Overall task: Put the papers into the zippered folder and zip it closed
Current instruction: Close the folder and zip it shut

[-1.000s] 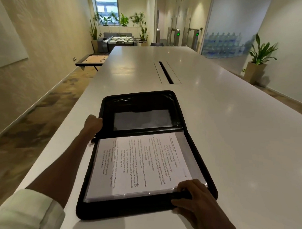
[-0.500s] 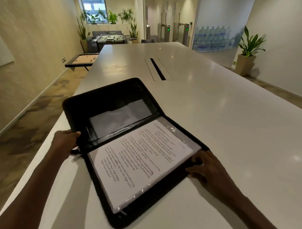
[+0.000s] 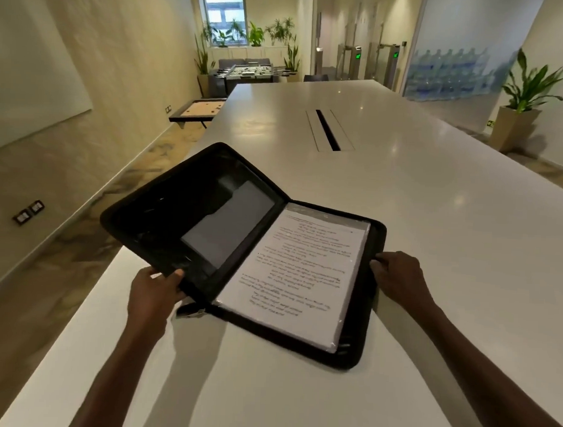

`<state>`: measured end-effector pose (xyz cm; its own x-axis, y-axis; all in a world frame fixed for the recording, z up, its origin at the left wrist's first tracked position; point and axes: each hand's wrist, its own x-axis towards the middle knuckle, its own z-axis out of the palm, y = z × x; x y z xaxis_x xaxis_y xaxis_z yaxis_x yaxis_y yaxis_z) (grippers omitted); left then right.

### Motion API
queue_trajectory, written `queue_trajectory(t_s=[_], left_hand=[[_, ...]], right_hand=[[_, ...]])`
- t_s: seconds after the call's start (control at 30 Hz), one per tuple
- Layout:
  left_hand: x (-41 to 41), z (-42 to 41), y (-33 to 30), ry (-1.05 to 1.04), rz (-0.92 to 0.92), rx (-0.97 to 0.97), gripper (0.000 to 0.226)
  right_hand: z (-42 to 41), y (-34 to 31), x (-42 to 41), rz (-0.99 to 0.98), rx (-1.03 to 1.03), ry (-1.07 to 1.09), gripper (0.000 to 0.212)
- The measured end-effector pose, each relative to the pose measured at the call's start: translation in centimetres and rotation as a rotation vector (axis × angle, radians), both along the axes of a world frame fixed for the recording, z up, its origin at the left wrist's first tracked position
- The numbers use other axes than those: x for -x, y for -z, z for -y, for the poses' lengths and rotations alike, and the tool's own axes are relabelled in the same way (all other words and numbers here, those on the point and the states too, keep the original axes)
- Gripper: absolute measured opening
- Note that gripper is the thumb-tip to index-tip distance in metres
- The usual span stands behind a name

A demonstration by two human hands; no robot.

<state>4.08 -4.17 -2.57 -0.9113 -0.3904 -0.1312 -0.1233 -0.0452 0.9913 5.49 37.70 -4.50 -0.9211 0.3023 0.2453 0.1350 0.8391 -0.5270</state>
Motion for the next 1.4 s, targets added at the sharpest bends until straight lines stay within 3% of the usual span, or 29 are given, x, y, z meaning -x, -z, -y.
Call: queue_trajectory(t_s=[0.17, 0.47, 0.67, 0.87, 1.1, 1.3, 1.4], left_hand=[[-4.0, -3.2, -0.4, 0.02, -0.055, 0.034, 0.023], [-8.6, -8.0, -1.1, 0.023, -0.159, 0.167, 0.043], [-11.0, -11.4, -2.3, 0.094, -0.318, 0.433, 0.038], [-12.9, -14.6, -2.8, 0.217, -0.361, 0.562, 0.056], [-13.7, -16.9, -3.3, 0.302, -0.428, 0.812, 0.06], [-13.7, -18.4, -3.0, 0.401, -0.402, 1.019, 0.05], [-13.5, -19.3, -2.7, 0.464, -0.377, 1.121, 0.045]], right_hand=[[0.9, -0.3, 0.4, 0.154, 0.051, -0.036, 0.028], [-0.5, -0.6, 0.9, 0.195, 0.059, -0.074, 0.043], [-1.5, -1.0, 0.9, 0.173, 0.084, -0.095, 0.042], [-1.8, -1.3, 1.0, 0.146, 0.077, -0.145, 0.04], [-2.6, -1.5, 1.5, 0.162, 0.023, -0.226, 0.042], [-3.7, -1.7, 0.1, 0.125, 0.131, -0.227, 0.022], [-4.8, -2.1, -2.0, 0.086, 0.231, -0.202, 0.043]])
